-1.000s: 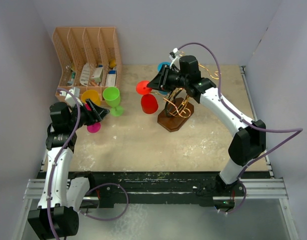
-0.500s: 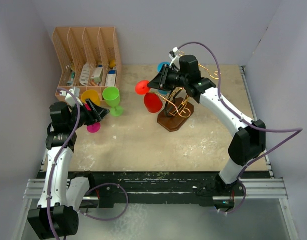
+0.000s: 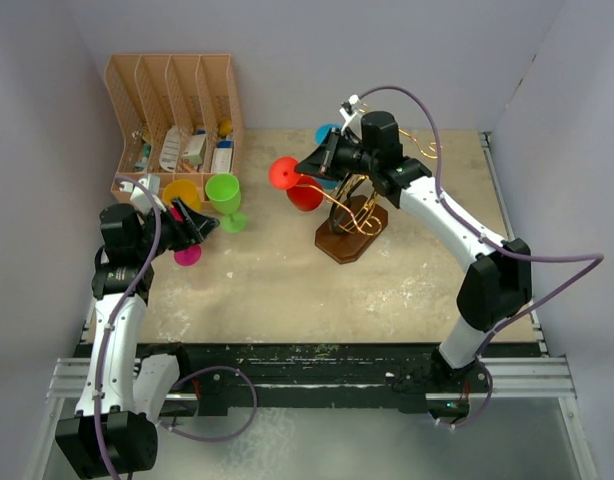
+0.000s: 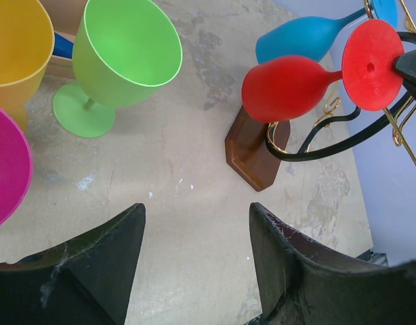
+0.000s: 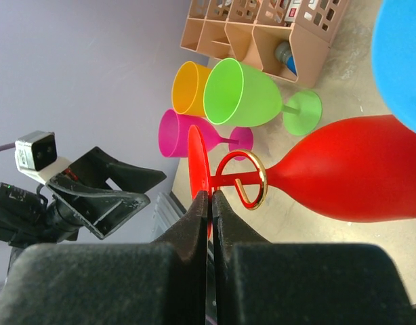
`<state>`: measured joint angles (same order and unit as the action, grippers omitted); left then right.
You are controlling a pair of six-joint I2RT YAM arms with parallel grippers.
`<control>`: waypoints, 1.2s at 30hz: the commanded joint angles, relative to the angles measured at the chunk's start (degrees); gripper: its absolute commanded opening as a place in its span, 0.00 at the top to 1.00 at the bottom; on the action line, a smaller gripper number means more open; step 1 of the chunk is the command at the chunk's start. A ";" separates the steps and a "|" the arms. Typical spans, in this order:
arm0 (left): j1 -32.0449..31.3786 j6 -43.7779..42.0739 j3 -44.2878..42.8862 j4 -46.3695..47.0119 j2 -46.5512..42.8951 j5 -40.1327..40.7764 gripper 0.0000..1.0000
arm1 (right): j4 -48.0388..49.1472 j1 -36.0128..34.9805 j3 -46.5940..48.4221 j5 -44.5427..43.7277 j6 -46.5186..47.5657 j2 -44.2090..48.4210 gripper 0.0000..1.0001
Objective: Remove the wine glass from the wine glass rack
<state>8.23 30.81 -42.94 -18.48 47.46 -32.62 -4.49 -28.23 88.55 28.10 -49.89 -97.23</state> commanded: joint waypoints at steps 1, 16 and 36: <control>0.21 -1.32 -2.15 2.24 -0.30 -0.25 0.34 | 6.07 0.15 -1.14 2.51 -3.10 1.91 1.00; 0.21 -1.36 -2.19 2.22 -0.09 -0.12 0.34 | 11.65 3.22 -9.94 0.24 -9.40 10.13 1.00; 0.21 -1.49 -2.33 1.92 -0.41 0.18 0.34 | 6.61 5.21 -6.11 -2.24 -1.77 17.68 1.00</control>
<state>8.23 30.74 -42.96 -18.48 47.46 -32.58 1.32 -23.18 77.30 26.48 -55.83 -82.74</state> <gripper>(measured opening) 0.663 0.008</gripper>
